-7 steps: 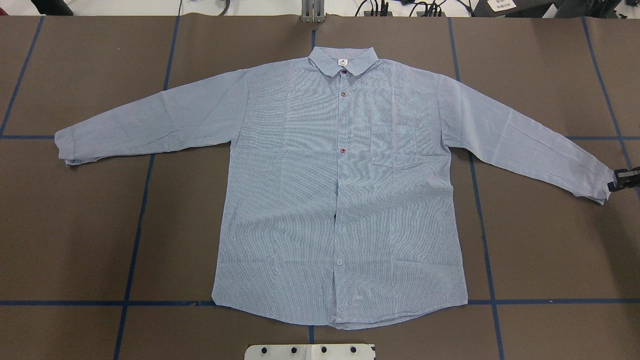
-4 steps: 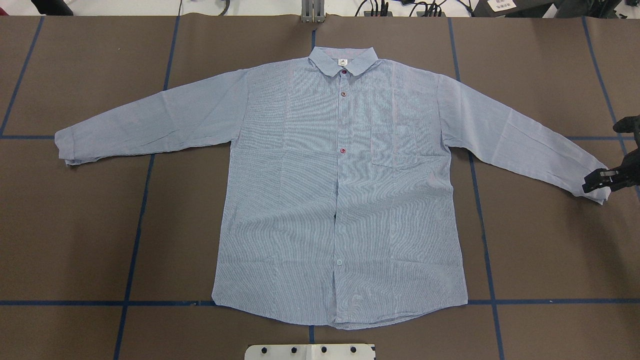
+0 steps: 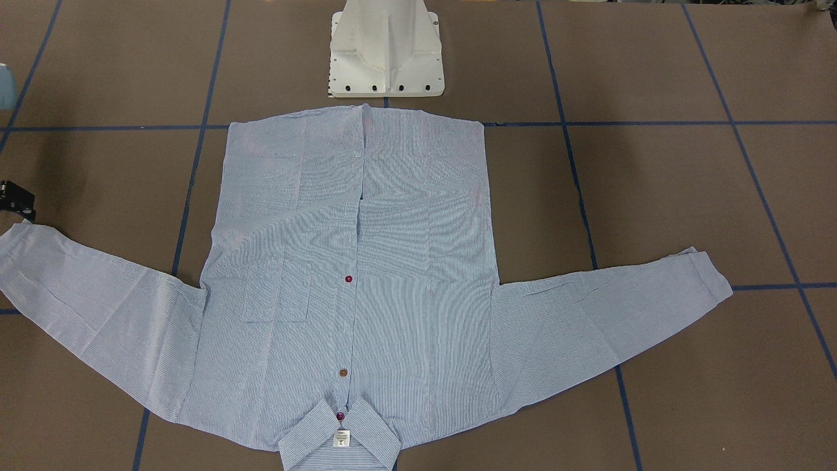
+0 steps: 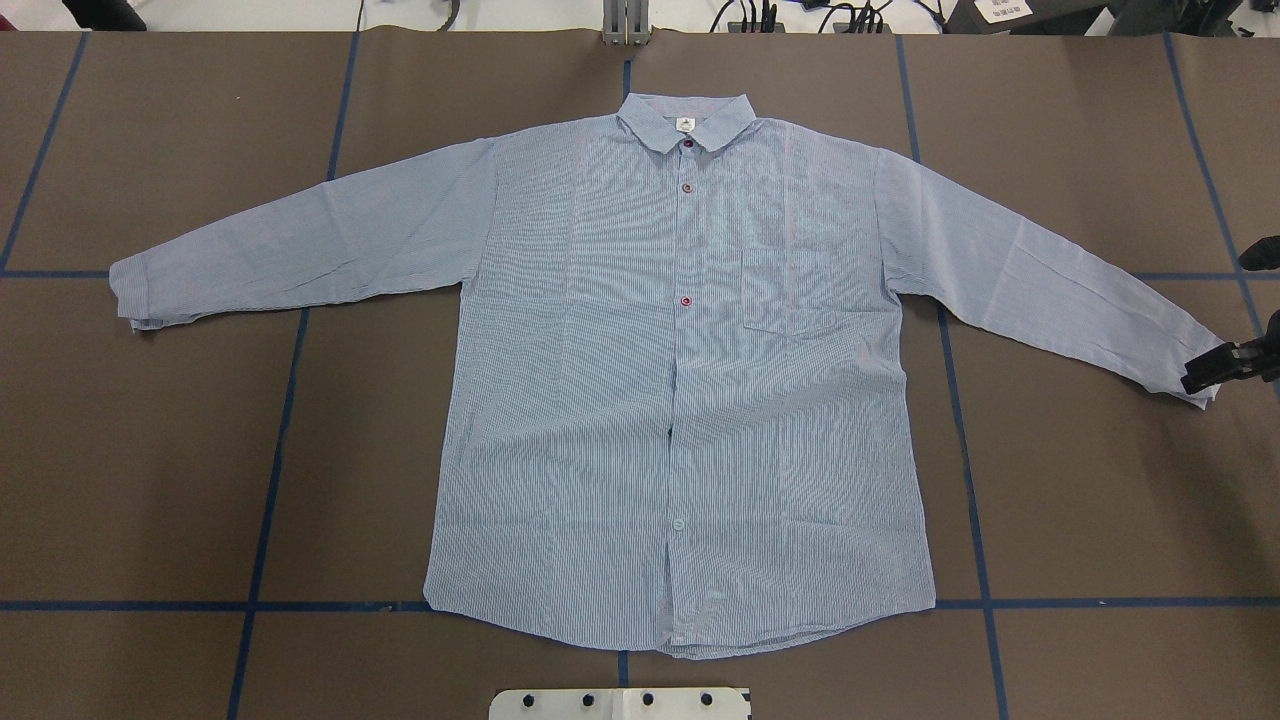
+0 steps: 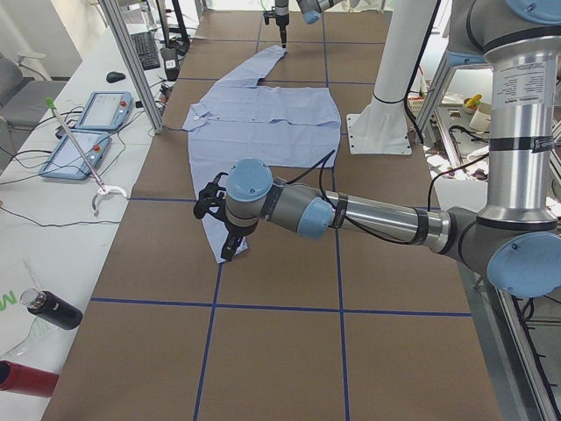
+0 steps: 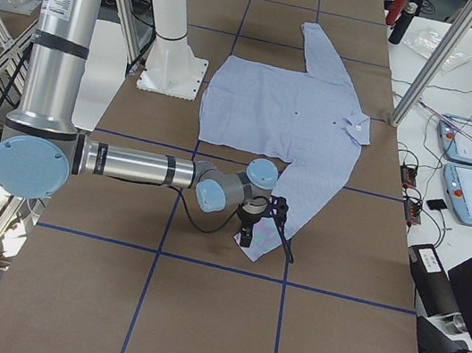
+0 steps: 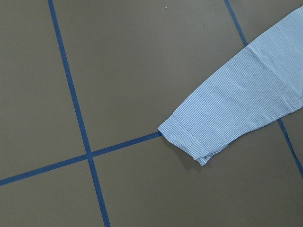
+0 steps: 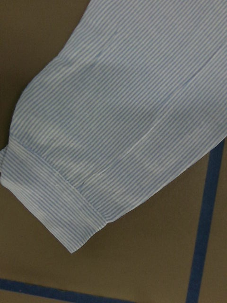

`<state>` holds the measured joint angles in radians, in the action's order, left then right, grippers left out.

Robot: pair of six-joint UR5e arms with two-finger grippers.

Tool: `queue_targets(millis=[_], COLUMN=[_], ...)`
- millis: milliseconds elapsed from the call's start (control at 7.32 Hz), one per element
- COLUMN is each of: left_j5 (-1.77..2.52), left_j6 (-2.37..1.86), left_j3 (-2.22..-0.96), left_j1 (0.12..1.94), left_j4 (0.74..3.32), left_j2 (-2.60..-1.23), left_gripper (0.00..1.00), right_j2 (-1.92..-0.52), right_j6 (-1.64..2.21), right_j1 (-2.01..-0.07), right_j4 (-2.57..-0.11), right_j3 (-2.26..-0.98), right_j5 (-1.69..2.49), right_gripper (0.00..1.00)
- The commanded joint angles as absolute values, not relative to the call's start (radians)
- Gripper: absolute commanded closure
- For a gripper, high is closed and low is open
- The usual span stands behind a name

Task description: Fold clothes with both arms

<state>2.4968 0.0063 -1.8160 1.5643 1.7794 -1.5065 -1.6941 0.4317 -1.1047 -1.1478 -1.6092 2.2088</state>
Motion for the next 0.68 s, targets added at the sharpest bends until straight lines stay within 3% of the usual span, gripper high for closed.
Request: queue_targets(millis=[0,547], left_j5=[2.497,2.497], left_j6=[0.006,0.006], left_j3=[-1.816,-1.818], left_j1=[1.565,1.565], left_j4=[1.779,1.779], left_j2=[-1.506,-1.506], left_gripper=[0.00,0.00], right_j2=[-1.686,-1.663], right_j6=[0.410,0.402], right_j1=[-1.103,-1.101], right_j4=[-1.144,-1.143], right_j3=[-1.586,-1.528], right_j5=[2.215,2.215], right_gripper=[0.01,0.01])
